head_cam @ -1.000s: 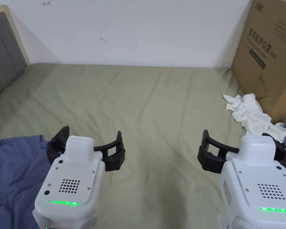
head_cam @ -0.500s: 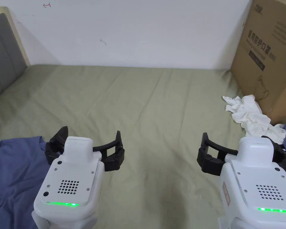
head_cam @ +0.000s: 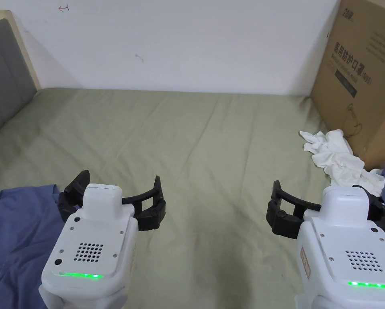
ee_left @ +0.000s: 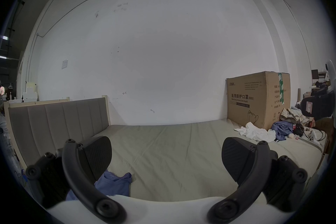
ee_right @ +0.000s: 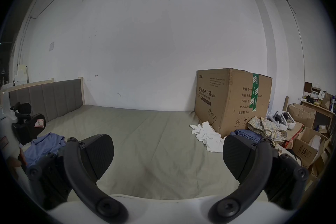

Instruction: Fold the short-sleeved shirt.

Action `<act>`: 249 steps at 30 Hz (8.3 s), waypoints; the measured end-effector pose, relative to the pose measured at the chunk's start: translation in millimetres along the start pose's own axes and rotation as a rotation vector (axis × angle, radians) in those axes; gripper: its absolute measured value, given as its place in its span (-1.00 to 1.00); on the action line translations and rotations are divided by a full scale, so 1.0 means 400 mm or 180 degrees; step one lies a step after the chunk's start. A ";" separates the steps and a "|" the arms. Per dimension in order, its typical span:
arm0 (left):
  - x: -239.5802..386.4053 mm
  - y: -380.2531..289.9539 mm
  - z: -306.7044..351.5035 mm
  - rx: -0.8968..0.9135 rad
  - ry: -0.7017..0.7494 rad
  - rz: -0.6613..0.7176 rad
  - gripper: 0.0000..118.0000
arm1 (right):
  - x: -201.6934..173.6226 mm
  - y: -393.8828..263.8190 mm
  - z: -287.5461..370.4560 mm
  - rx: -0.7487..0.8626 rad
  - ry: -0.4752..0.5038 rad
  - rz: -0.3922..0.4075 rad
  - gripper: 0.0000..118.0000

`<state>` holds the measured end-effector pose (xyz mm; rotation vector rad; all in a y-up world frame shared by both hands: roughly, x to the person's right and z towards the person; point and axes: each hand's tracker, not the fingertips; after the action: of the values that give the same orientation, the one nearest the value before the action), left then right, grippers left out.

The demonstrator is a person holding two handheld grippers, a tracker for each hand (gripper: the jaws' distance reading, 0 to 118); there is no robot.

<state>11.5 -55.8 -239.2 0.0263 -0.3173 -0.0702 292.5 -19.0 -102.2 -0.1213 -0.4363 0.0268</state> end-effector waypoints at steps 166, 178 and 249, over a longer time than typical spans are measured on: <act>0.391 -0.287 -0.321 -0.3675 -0.1905 0.0006 -0.83 | 0.140 0.004 0.002 -0.0171 -0.0090 -0.0004 -0.96; 0.336 -0.316 -0.288 -0.3639 -0.1543 0.0333 0.62 | 0.135 -0.013 0.001 -0.0291 -0.0076 0.0002 -0.96; -0.117 -0.390 -0.084 -0.3394 -0.0001 0.0737 0.97 | 0.081 0.000 -0.016 -0.0192 0.0050 -0.0032 -0.95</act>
<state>-32.6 -207.5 -291.3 -1.0656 -0.2500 -0.0027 324.4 -17.8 -94.5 -0.1786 -0.4222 0.0030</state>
